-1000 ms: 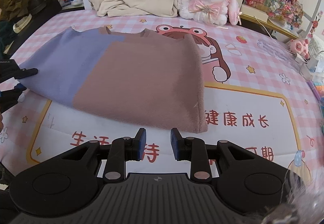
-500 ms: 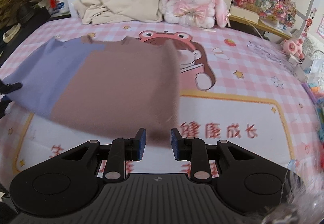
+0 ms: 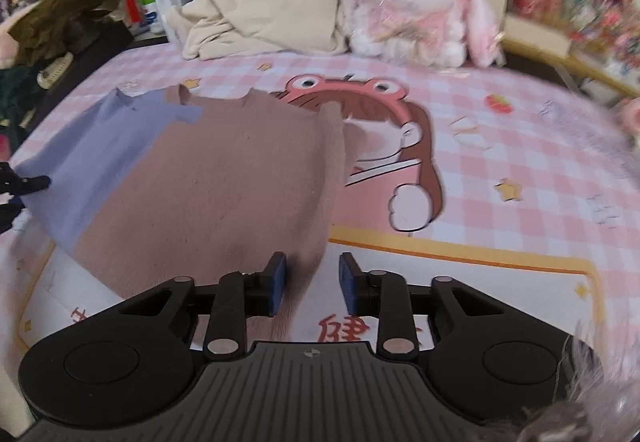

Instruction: Fold clothes

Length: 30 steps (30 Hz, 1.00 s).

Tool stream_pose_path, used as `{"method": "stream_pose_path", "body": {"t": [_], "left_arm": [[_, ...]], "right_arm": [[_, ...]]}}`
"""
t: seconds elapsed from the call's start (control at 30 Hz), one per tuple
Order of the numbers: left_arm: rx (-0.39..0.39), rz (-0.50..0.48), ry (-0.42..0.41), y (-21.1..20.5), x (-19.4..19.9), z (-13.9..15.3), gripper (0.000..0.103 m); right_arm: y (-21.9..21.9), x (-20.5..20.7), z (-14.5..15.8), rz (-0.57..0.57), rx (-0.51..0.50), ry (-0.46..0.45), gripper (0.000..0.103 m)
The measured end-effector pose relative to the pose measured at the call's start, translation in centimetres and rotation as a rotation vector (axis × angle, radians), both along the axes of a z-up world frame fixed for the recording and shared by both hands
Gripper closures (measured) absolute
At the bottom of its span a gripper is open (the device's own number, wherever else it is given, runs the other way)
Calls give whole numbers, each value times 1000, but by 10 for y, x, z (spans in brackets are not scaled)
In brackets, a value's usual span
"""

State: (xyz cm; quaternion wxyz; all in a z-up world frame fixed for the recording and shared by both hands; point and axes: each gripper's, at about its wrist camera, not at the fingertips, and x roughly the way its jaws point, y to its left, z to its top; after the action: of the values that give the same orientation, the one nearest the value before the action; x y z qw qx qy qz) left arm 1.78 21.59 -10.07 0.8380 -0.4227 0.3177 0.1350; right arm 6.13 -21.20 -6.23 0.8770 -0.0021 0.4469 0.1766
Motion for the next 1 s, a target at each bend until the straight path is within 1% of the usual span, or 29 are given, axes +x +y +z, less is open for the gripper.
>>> {"method": "stream_pose_path", "body": {"t": [0.1, 0.17, 0.23, 0.37, 0.43, 0.5, 0.57, 0.6, 0.63, 0.67, 0.7, 0.73, 0.77, 0.8, 0.83, 0.9, 0.93, 0.97, 1.0], "left_arm": [[52, 17, -7, -10, 0, 14, 94], [94, 9, -44, -21, -1, 31, 95], [150, -24, -91, -36, -1, 55, 95], [299, -160, -187, -88, 0, 109, 95], [390, -255, -239, -127, -4, 133, 95], [499, -368, -269, -171, -9, 147, 93], [624, -512, -256, -219, -13, 147, 88], [697, -587, -224, -242, -14, 139, 84], [748, -656, -177, -261, -13, 128, 80], [776, -721, -124, -277, -11, 115, 79], [792, -778, -72, -290, -8, 102, 77], [801, -819, -30, -300, -7, 90, 70], [816, -848, 0, -308, -7, 80, 64], [832, -870, 20, -314, -7, 71, 51], [846, -886, 24, -317, -8, 66, 39], [873, -912, 23, -325, -14, 61, 29], [888, -917, 23, -328, -16, 61, 27], [903, -923, 22, -331, -19, 60, 27], [901, -919, 11, -332, -23, 63, 27]], "right_arm": [[-4, 4, -5, 53, 32, 8, 90], [-7, 5, -6, 84, 40, 4, 91], [-10, 6, -8, 100, 56, 5, 91], [-17, 8, -11, 119, 92, 8, 91], [-20, 9, -13, 127, 108, 10, 91], [-23, 10, -15, 131, 127, 14, 91], [-27, 11, -16, 135, 146, 20, 91], [-30, 13, -16, 135, 162, 30, 91], [-33, 14, -15, 136, 180, 41, 90], [-36, 15, -15, 137, 198, 52, 86], [-42, 16, -14, 129, 221, 67, 85], [-49, 17, -13, 123, 249, 79, 82], [-56, 16, -11, 120, 266, 85, 80], [-62, 15, -9, 117, 282, 91, 79], [-68, 14, -7, 114, 298, 97, 76], [-75, 11, -3, 106, 320, 103, 74], [-79, 10, -1, 101, 330, 106, 73], [-83, 8, 1, 97, 341, 109, 71], [-87, 7, 3, 93, 351, 112, 68]]}}
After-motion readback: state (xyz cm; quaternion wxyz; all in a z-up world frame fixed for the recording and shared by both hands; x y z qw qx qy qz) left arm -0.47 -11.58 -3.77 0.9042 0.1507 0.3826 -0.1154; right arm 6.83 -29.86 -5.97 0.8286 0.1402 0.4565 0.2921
